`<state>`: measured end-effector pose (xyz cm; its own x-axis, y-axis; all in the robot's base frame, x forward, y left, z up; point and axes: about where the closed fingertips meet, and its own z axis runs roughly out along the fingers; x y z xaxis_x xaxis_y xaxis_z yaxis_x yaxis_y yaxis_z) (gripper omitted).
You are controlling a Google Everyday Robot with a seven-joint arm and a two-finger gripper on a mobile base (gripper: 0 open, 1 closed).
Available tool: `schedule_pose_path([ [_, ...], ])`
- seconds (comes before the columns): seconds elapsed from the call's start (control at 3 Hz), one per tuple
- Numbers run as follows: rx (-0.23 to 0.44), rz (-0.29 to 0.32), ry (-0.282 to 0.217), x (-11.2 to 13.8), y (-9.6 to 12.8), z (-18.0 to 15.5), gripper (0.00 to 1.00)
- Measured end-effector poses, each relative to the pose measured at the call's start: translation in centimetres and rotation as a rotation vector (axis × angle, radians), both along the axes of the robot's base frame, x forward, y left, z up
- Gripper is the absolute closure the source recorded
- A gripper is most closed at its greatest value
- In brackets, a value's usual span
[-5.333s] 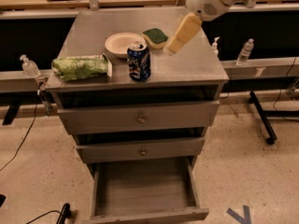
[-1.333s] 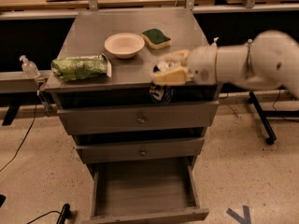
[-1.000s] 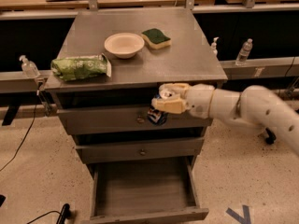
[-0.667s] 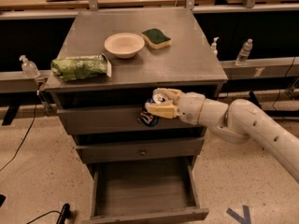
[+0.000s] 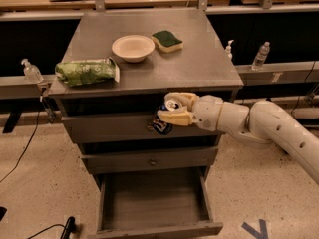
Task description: Place pepsi can into bottom drawer
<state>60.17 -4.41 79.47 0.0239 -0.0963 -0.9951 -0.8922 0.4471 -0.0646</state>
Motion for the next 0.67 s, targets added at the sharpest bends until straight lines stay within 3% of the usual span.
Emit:
schedule_pose_path([
  [0.33,0.068,0.069,-0.047,0.2,-1.2,-4.8,1.00],
  [0.67,0.093,0.136,-0.030,0.2,-1.9,-10.9,1.00],
])
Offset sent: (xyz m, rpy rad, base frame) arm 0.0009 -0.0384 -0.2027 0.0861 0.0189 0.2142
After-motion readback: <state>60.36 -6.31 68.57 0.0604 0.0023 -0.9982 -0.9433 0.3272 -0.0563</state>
